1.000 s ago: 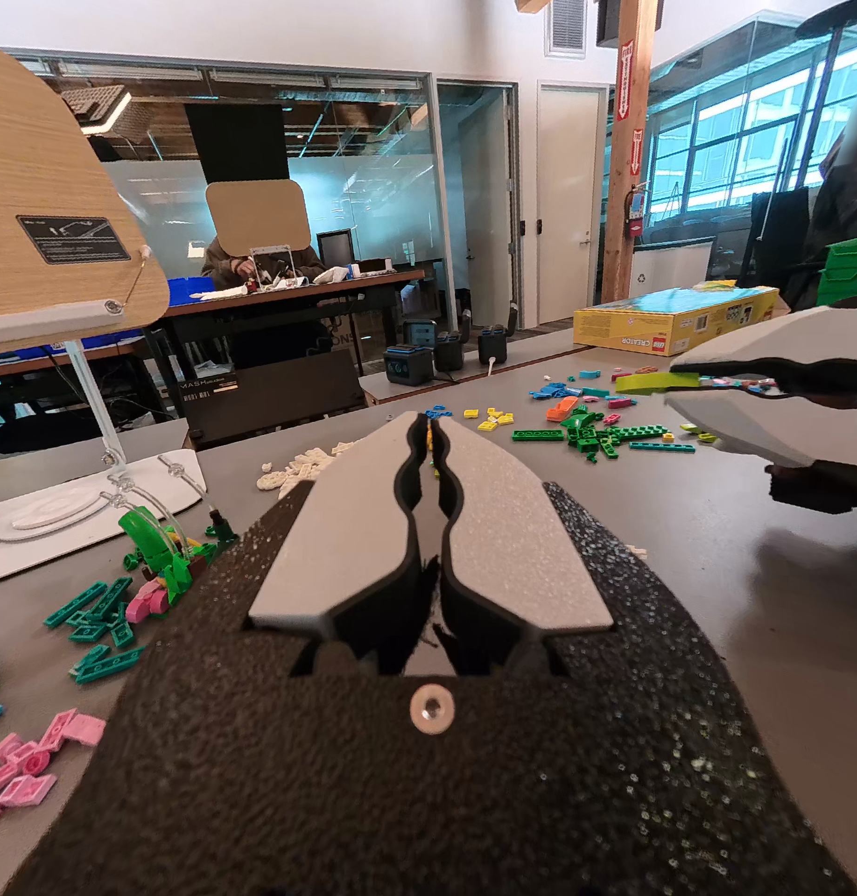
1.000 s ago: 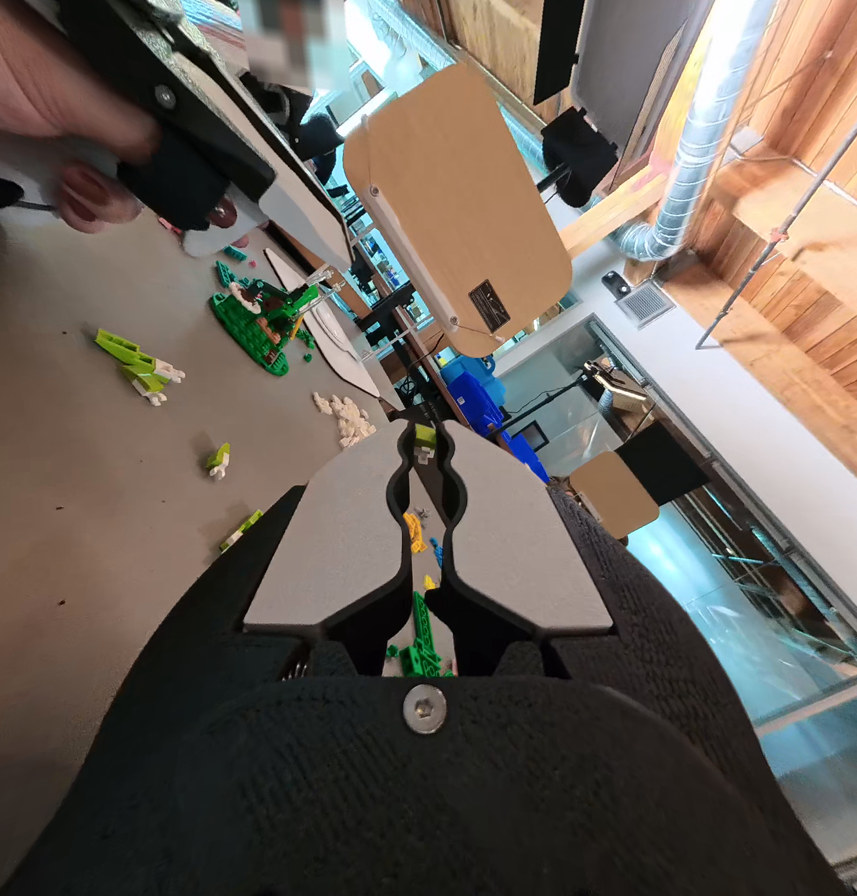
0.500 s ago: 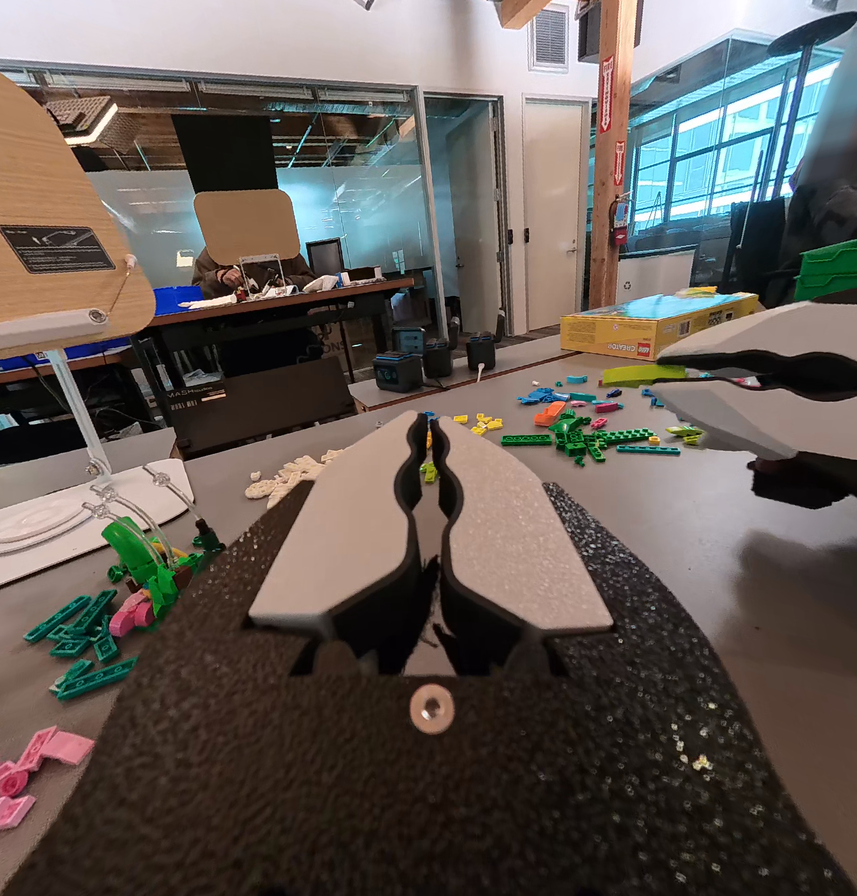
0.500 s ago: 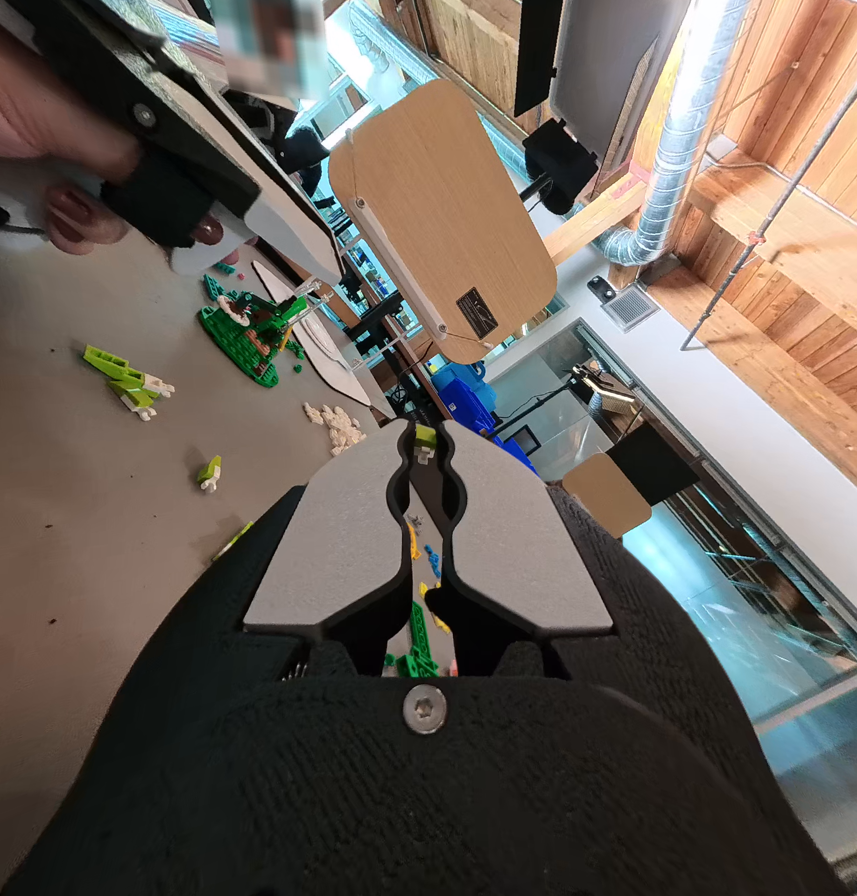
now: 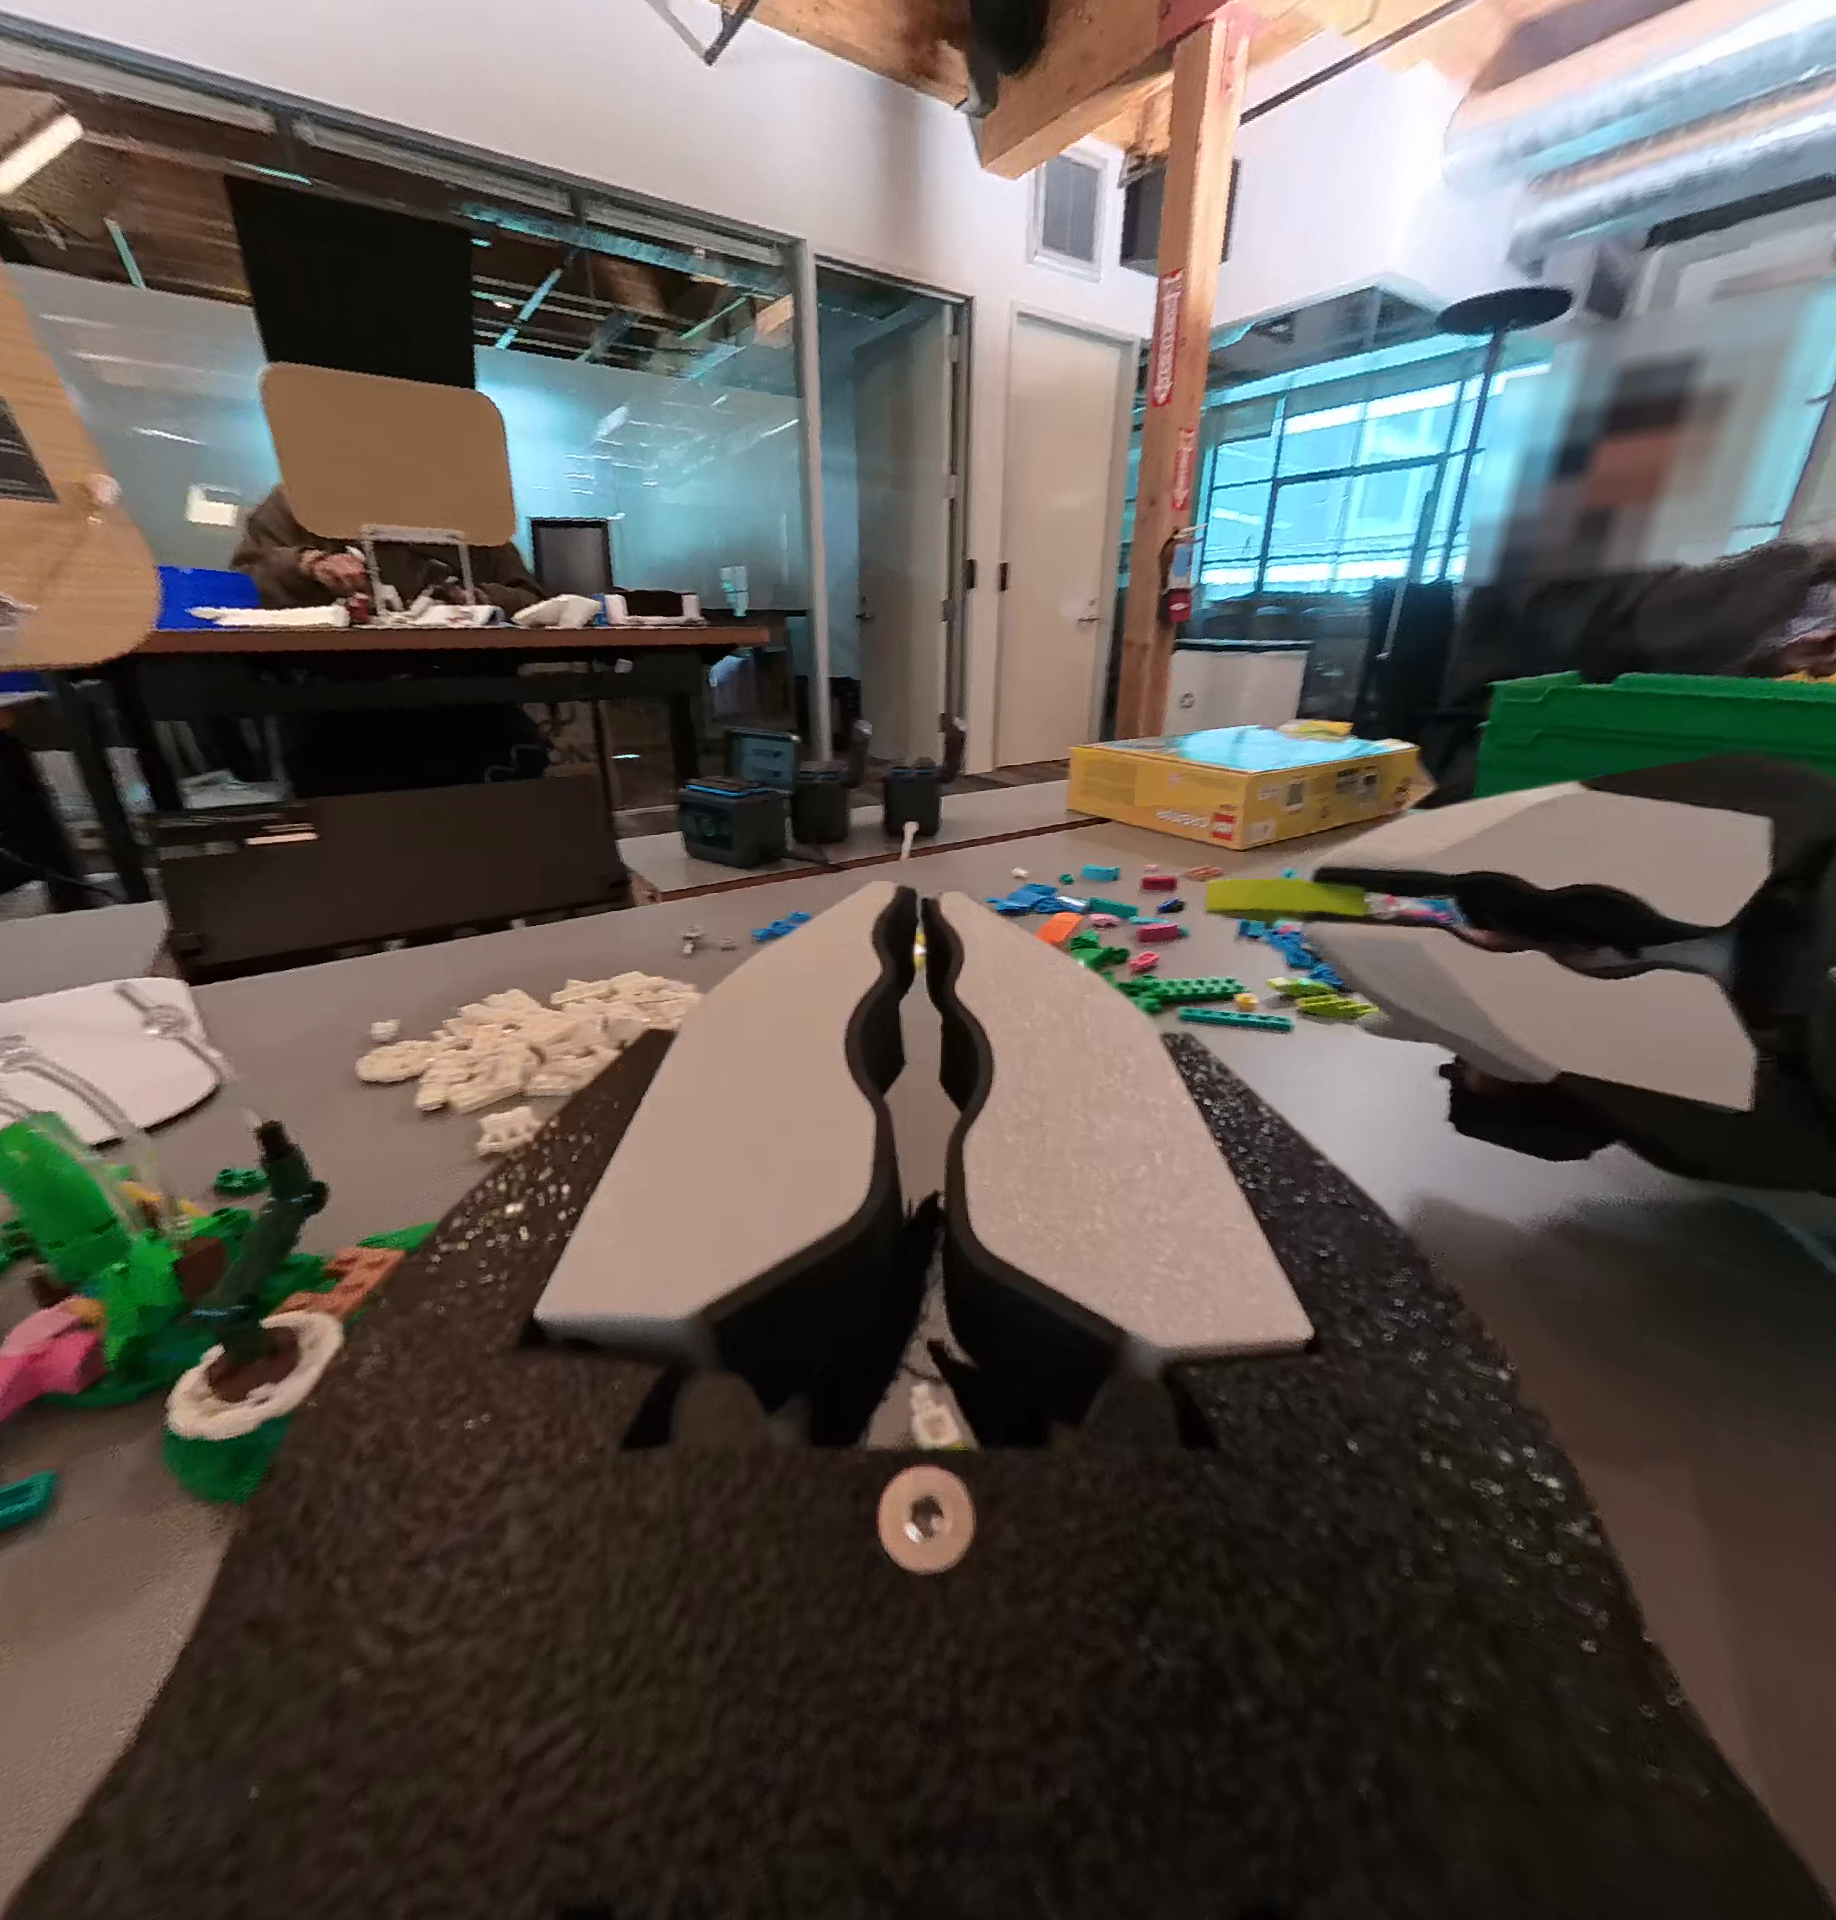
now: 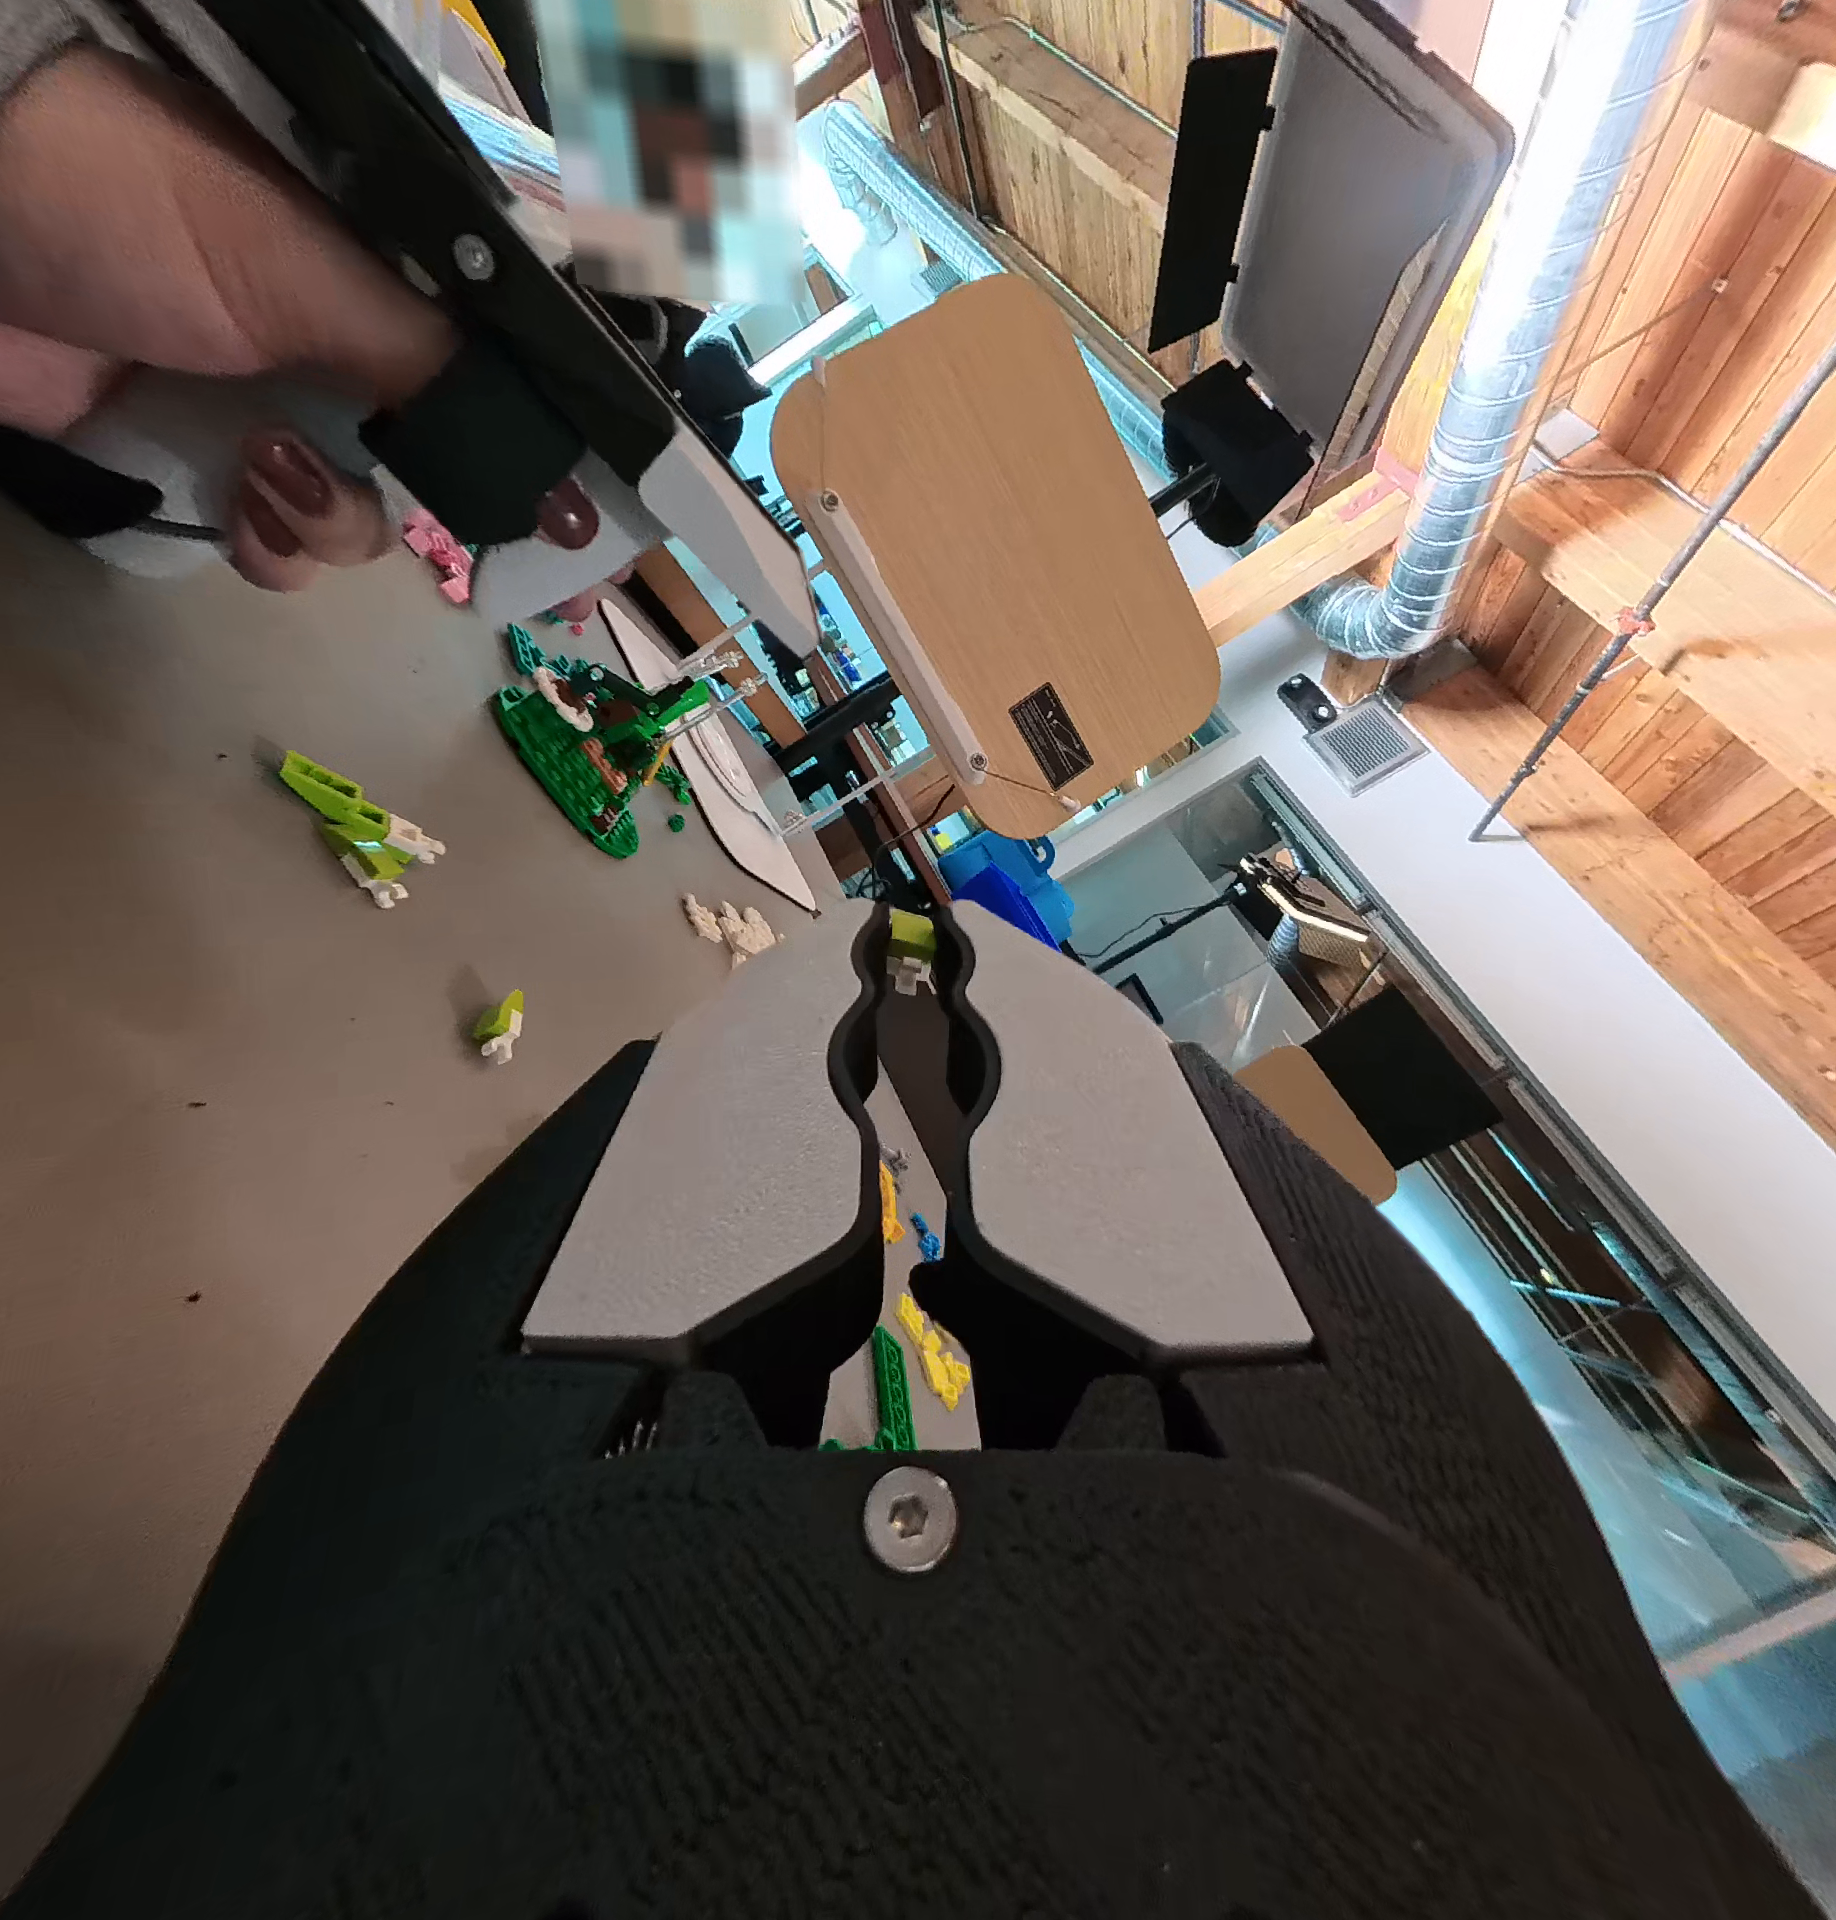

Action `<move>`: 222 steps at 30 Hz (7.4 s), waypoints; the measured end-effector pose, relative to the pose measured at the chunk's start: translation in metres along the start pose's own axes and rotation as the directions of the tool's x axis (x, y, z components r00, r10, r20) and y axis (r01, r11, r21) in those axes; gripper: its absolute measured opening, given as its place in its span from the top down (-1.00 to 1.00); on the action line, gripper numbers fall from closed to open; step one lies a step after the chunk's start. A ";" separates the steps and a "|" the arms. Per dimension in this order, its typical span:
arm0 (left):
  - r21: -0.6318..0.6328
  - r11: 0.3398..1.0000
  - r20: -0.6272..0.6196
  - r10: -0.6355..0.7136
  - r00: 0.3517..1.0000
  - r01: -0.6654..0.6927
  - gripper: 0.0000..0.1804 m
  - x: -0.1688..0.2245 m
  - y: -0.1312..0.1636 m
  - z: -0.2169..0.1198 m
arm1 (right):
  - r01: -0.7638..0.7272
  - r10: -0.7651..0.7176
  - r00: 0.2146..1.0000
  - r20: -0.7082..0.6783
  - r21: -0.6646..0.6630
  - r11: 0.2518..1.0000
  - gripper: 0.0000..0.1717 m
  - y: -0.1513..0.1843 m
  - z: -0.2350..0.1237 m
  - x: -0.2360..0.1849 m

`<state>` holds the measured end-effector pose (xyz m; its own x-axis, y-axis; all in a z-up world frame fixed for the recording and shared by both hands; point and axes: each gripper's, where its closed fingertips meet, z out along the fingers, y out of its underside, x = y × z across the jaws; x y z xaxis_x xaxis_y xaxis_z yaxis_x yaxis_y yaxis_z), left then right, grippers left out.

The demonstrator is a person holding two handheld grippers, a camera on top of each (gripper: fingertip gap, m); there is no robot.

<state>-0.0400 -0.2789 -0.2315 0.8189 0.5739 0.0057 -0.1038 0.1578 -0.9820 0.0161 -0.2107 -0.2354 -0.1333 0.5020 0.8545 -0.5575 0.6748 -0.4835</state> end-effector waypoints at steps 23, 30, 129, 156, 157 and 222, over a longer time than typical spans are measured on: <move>-0.377 0.820 -0.625 -0.569 0.534 0.431 0.75 0.101 0.004 -0.011 | -0.047 0.020 0.993 0.120 0.225 0.973 0.92 -0.045 -0.010 -0.025; -0.426 0.767 -0.692 -0.618 0.374 0.480 0.93 0.105 -0.005 -0.022 | -0.009 -0.020 0.992 0.126 0.223 0.975 0.90 -0.045 -0.009 -0.030; -0.138 0.988 -0.525 -0.127 0.841 0.064 0.91 0.086 0.010 -0.006 | 0.183 -0.179 0.982 0.052 -0.076 0.980 0.95 -0.006 0.010 -0.024; -0.141 0.909 -0.601 0.237 0.763 -0.393 0.90 0.088 0.045 -0.017 | -0.505 0.504 0.688 0.521 -0.156 0.849 0.75 -0.009 -0.008 -0.058; -0.141 0.903 -0.614 0.242 0.751 -0.406 0.90 0.090 0.047 -0.018 | -0.474 0.481 0.707 0.518 -0.157 0.866 0.78 -0.006 -0.008 -0.060; -0.062 0.628 -0.276 0.736 0.618 -0.776 0.90 0.084 0.036 0.000 | -0.234 0.317 0.918 0.237 -0.322 0.918 0.95 0.013 0.008 -0.045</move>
<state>0.0252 -0.2251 -0.2664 0.5854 0.2493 -0.7715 -0.6655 -0.3958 -0.6328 0.0086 -0.2284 -0.2785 -0.4932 0.5468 0.6766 -0.2168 0.6759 -0.7043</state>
